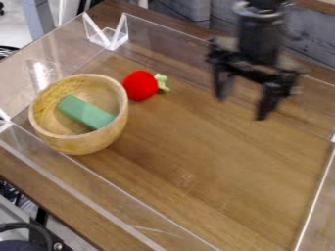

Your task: Move the red fruit to the left

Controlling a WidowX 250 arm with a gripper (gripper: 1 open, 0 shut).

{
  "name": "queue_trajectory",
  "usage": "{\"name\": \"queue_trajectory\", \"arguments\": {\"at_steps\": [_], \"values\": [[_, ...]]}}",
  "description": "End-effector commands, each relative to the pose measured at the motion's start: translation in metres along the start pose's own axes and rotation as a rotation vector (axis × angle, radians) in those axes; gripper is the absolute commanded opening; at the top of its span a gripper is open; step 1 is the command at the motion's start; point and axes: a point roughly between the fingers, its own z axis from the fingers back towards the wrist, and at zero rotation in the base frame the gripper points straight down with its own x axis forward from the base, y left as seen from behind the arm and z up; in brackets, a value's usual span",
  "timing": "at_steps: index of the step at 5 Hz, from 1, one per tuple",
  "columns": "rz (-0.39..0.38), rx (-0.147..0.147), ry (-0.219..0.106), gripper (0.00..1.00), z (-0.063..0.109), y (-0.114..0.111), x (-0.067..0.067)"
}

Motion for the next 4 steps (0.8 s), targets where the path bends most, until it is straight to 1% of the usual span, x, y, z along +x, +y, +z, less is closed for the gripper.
{"name": "queue_trajectory", "arguments": {"at_steps": [1,2,3,4], "values": [[0.052,-0.004,-0.036,1.0,0.004,-0.013,0.013],[-0.024,0.008,-0.045,1.0,0.0,0.003,0.008],[-0.088,0.006,-0.058,1.0,0.002,0.026,-0.003],[-0.08,0.001,-0.066,1.0,0.007,0.032,-0.006]]}}
